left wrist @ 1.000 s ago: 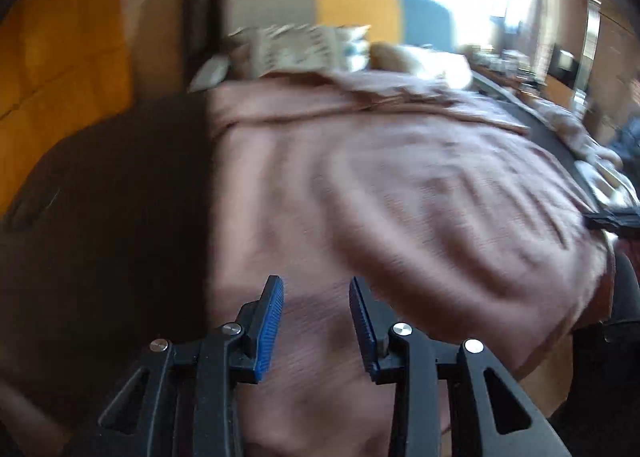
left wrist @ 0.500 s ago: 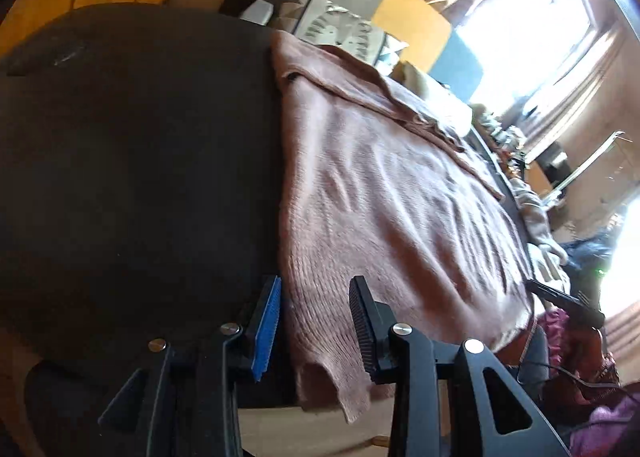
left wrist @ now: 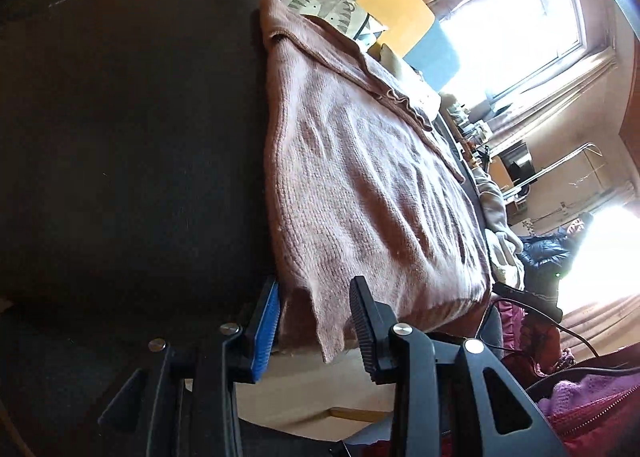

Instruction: Fold clothes

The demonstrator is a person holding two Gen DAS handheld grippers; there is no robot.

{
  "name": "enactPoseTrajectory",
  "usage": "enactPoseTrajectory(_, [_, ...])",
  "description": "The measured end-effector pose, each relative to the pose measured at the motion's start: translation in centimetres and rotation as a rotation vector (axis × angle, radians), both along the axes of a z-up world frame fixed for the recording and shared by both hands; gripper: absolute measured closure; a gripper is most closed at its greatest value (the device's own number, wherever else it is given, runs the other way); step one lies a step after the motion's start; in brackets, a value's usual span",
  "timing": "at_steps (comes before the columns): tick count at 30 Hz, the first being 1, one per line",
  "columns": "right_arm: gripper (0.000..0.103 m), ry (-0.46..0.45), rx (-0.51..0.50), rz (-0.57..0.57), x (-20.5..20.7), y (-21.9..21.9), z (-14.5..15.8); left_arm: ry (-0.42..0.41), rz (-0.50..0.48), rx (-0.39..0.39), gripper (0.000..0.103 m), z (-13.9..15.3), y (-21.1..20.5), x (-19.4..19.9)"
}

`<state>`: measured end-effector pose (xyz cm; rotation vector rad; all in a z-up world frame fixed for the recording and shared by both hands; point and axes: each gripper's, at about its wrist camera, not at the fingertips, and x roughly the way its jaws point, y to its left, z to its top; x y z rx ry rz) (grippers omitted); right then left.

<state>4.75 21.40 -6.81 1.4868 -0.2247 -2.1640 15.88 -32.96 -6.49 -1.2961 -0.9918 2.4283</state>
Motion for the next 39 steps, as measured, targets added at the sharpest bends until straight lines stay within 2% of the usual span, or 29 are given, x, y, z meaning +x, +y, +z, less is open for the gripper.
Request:
enactPoseTrajectory(3, [0.042,0.025,0.011,0.002,0.4,-0.7,0.0,0.002,-0.021,0.038,0.064,-0.4,0.2,-0.3])
enactPoseTrajectory(6, [0.042,0.018,-0.026,0.030,0.8,-1.4,-0.1,-0.009,-0.056,0.060,0.064,-0.5,0.4,-0.6])
enactPoseTrajectory(9, [0.042,0.019,-0.020,0.055,1.0,-2.0,-0.4,-0.026,-0.085,0.092,0.064,-0.9,0.4,-0.5])
enactPoseTrajectory(19, [0.042,-0.053,-0.125,0.064,0.5,-0.8,-1.1,-0.065,-0.121,0.154,0.064,-2.2,0.7,0.0])
enactPoseTrajectory(22, [0.042,-0.099,-0.155,0.068,0.6,-0.5,-1.6,-0.073,-0.131,0.167,0.064,-2.5,0.9,-0.2])
enactPoseTrajectory(26, [0.042,-0.132,-0.200,0.042,0.3,-0.1,-2.0,-0.084,-0.144,0.184,0.064,-2.9,1.2,-0.4])
enactPoseTrajectory(34, [0.042,-0.170,-0.228,0.057,0.5,0.2,-2.2,-0.109,-0.204,0.178,0.064,-3.3,2.1,-0.9])
enactPoseTrajectory(39, [0.042,-0.166,-0.168,0.078,0.3,-0.8,-2.1,-0.153,-0.243,0.129,0.064,-3.7,3.1,-1.5])
